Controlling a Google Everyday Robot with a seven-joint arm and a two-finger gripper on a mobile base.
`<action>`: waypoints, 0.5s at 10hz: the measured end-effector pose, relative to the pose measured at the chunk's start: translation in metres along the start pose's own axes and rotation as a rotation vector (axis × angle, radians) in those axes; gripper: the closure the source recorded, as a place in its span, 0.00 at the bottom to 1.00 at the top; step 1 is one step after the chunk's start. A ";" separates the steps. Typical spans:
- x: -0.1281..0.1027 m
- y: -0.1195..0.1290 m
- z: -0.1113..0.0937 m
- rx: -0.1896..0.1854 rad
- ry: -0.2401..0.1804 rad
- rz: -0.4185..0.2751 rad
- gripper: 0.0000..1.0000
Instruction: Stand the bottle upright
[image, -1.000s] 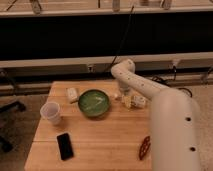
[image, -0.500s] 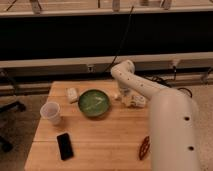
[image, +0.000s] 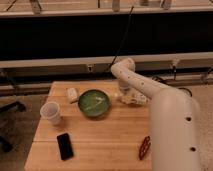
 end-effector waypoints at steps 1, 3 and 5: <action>0.000 -0.002 -0.006 0.007 -0.016 -0.009 1.00; -0.003 -0.007 -0.025 0.026 -0.065 -0.038 1.00; -0.005 -0.008 -0.037 0.041 -0.115 -0.053 1.00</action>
